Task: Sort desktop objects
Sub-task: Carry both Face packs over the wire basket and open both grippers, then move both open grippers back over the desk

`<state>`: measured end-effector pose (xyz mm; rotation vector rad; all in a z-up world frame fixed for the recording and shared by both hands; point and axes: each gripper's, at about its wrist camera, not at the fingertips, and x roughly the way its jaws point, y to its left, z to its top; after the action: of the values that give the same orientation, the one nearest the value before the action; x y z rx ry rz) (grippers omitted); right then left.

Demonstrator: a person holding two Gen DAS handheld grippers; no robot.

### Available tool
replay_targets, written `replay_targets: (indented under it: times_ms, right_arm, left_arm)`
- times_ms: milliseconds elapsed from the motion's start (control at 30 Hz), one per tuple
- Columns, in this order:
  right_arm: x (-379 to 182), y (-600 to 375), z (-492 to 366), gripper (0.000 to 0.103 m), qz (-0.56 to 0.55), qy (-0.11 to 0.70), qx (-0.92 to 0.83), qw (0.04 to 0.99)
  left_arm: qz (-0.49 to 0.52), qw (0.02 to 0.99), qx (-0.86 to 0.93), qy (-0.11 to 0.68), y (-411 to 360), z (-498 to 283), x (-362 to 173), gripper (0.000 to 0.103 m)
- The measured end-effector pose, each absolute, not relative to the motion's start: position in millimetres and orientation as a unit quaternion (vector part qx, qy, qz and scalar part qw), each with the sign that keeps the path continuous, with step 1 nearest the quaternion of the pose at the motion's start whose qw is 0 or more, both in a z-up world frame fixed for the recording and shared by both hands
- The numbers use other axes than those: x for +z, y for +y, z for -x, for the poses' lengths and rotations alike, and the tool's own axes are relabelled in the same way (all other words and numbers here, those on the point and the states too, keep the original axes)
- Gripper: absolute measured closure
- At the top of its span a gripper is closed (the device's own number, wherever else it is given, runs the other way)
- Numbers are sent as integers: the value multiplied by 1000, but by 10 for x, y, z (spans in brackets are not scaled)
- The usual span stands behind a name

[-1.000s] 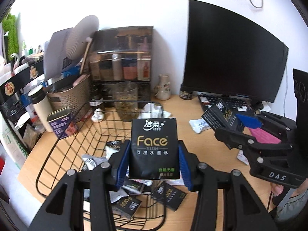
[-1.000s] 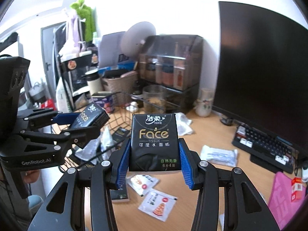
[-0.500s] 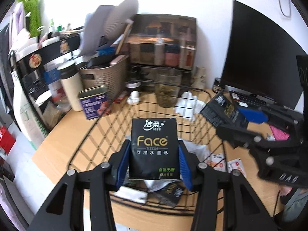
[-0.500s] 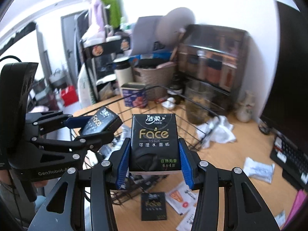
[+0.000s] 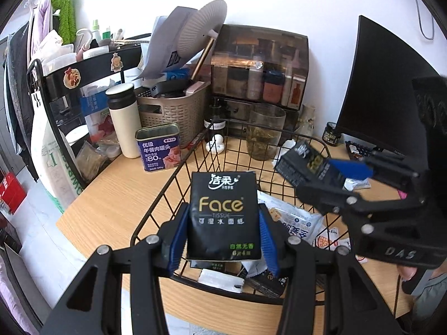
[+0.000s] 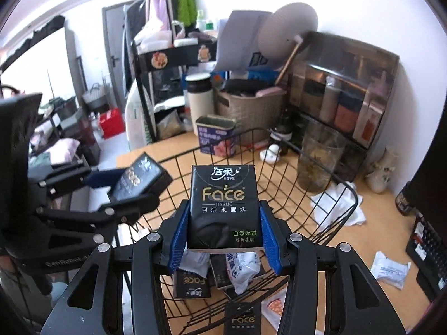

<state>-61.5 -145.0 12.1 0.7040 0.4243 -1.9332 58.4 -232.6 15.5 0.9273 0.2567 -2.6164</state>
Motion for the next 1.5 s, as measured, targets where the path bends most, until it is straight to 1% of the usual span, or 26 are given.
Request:
replay_targets:
  times_ms: [267, 300, 333, 400, 467, 767, 967, 1067, 1167, 1267, 1500]
  right_arm:
    - [74, -1459, 609, 56, -298, 174, -794, 501]
    - [79, -1454, 606, 54, -295, 174, -796, 499]
    - [83, -1450, 599, 51, -293, 175, -798, 497]
    - [96, -1434, 601, 49, -288, 175, -806, 487]
    - [111, -1421, 621, 48, -291, 168, -806, 488]
    - [176, -1375, 618, 48, -288, 162, -807, 489]
    - [372, -1102, 677, 46, -270, 155, -826, 469]
    - [372, -797, 759, 44, -268, 147, -843, 442]
    - [241, -436, 885, 43, -286, 139, -858, 404]
    - [85, -42, 1006, 43, -308, 131, -867, 370]
    - [-212, 1015, 1411, 43, -355, 91, -892, 267]
  left_arm:
    - [-324, 173, -926, 90, -2333, -578, 172, 50]
    - [-321, 171, -927, 89, -2324, -580, 179, 43]
    - [-318, 171, -928, 88, -2315, -588, 188, 41]
    - [-309, 176, -931, 88, -2310, -606, 207, 25]
    - [-301, 173, -933, 94, -2319, -630, 226, 21]
    - [-301, 159, -935, 97, -2288, -625, 263, 21]
    - [-303, 131, -940, 90, -2104, -493, 299, 21]
    - [-322, 105, -937, 83, -1900, -355, 248, 21]
    - [-331, 68, -939, 57, -1556, -241, 239, 21]
    - [-334, 35, -940, 54, -1266, -109, 225, 21]
    - [-374, -39, -927, 13, -510, 298, -86, 21]
